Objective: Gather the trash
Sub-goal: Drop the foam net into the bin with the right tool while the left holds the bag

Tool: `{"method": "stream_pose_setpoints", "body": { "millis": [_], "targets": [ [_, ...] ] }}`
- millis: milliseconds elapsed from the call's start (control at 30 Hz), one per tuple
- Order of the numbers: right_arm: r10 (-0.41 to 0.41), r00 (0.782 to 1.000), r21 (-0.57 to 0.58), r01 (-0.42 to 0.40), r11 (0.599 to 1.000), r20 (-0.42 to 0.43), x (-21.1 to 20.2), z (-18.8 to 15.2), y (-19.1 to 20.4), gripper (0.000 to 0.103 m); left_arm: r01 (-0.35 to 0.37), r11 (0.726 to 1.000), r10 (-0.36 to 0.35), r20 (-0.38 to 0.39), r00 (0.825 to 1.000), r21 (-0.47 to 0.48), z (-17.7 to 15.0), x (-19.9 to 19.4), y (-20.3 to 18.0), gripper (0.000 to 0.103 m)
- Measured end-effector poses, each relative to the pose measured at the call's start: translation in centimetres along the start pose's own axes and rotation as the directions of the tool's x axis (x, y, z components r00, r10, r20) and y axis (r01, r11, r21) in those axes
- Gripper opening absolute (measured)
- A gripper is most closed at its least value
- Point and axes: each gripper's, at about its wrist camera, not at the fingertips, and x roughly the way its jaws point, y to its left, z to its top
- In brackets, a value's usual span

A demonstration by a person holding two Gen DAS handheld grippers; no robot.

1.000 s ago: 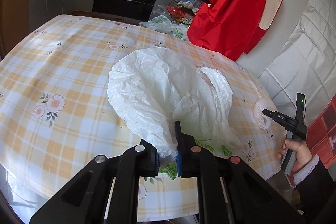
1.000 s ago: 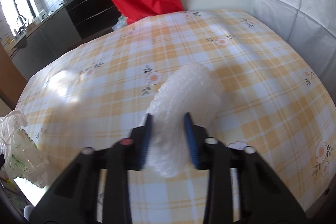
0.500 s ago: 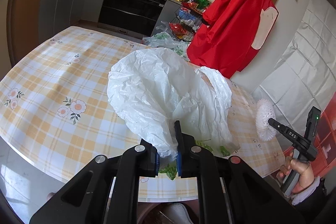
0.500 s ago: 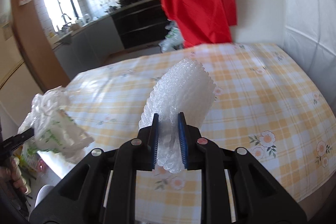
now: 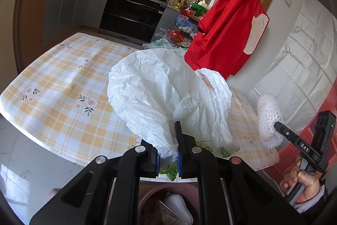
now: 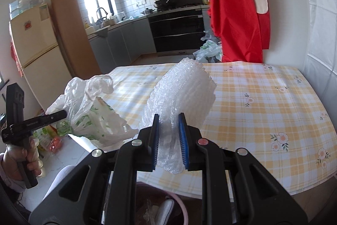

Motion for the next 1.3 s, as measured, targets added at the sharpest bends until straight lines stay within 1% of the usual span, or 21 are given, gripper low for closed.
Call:
{"method": "stream_pose_setpoints", "body": {
  "millis": [167,333,467,533,600,667,833,867,1000,1100,1133,1200,1233,1300],
  "targets": [
    [0.030,0.999,-0.046,-0.032,0.998,-0.024,-1.4,-1.1,2.6,0.021,0.009,1.000,-0.009,0.022,1.000,0.006,-0.7,-2.3,-0.4,0.011],
    [0.072,0.995,-0.089,-0.078,0.993,-0.076,-2.4,-2.8,5.1,0.021,0.022,1.000,-0.022,0.057,0.998,0.008,-1.1,-5.2,-0.6,0.011],
    [0.107,0.985,-0.082,-0.119,0.989,-0.135,-2.5,-4.5,6.4,0.021,0.018,1.000,-0.018,0.073,0.997,0.006,-1.3,-6.8,-0.6,0.011],
    [0.113,0.980,-0.094,-0.129,0.987,-0.163,-2.3,-5.3,7.1,0.021,0.012,1.000,-0.012,0.082,0.997,0.008,-1.5,-7.5,-0.6,0.011],
    [0.121,0.972,-0.106,-0.145,0.984,-0.202,-2.0,-6.3,7.9,0.021,0.008,1.000,-0.009,0.083,0.996,0.010,-1.8,-7.9,-0.6,0.011],
    [0.142,0.958,-0.100,-0.171,0.980,-0.249,-1.7,-7.1,8.3,0.022,0.004,1.000,-0.006,0.082,0.997,0.016,-2.1,-8.3,-0.7,0.011],
    [0.164,0.930,-0.082,-0.201,0.976,-0.328,-0.6,-8.5,8.4,0.028,-0.004,1.000,0.003,0.068,0.998,0.019,-2.6,-8.4,-0.6,0.011],
    [0.164,0.927,-0.083,-0.203,0.976,-0.337,-0.5,-8.8,8.6,0.034,-0.007,1.000,0.006,0.064,0.998,0.020,-2.7,-8.3,-0.6,0.011],
    [0.153,0.924,-0.097,-0.199,0.975,-0.350,-0.3,-9.2,8.9,0.037,-0.010,1.000,0.008,0.054,0.998,0.026,-2.7,-7.9,-0.7,0.011],
    [0.151,0.929,-0.090,-0.192,0.977,-0.338,-0.3,-9.0,8.6,0.046,-0.005,0.999,0.003,0.047,0.999,0.036,-2.8,-7.6,-1.0,0.011],
    [0.144,0.934,-0.090,-0.183,0.979,-0.328,-0.4,-8.8,8.5,0.049,-0.003,0.999,0.002,0.043,0.999,0.039,-2.8,-7.5,-1.1,0.011],
    [0.107,0.950,-0.098,-0.141,0.985,-0.292,-0.9,-8.2,8.0,0.063,0.000,0.999,-0.001,0.031,1.000,0.044,-3.0,-7.3,-1.3,0.011],
    [0.085,0.960,-0.101,-0.115,0.988,-0.267,-1.3,-7.8,7.7,0.066,0.004,0.999,-0.005,0.020,1.000,0.046,-3.2,-7.1,-1.4,0.011],
    [0.031,0.978,-0.097,-0.052,0.994,-0.204,-2.2,-6.8,6.7,0.078,0.016,0.998,-0.016,-0.010,1.000,0.058,-3.8,-6.5,-1.8,0.011]
  ]
}}
